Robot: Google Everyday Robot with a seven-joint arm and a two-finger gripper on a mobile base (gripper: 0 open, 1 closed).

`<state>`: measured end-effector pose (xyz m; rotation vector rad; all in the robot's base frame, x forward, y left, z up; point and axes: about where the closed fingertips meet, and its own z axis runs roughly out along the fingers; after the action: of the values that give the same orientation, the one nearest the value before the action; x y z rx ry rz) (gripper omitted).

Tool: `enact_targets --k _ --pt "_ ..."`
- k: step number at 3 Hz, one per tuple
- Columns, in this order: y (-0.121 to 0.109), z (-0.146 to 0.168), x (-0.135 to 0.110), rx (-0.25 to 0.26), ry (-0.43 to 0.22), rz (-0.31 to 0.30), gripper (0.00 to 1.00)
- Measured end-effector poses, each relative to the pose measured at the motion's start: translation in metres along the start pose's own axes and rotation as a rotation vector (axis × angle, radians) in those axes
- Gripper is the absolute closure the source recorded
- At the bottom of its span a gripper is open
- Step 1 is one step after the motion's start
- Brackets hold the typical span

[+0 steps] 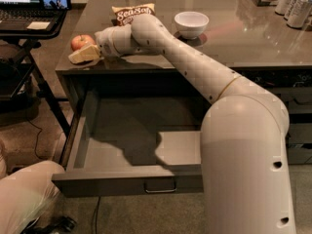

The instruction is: Place apple into top drawer

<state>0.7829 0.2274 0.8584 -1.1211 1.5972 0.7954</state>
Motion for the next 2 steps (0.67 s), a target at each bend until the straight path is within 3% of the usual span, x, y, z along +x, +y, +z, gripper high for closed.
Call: enact_targets --k 2 --pt "0.0046 -0.0135 -0.0062 0.029 -0.006 -0.023 0.66"
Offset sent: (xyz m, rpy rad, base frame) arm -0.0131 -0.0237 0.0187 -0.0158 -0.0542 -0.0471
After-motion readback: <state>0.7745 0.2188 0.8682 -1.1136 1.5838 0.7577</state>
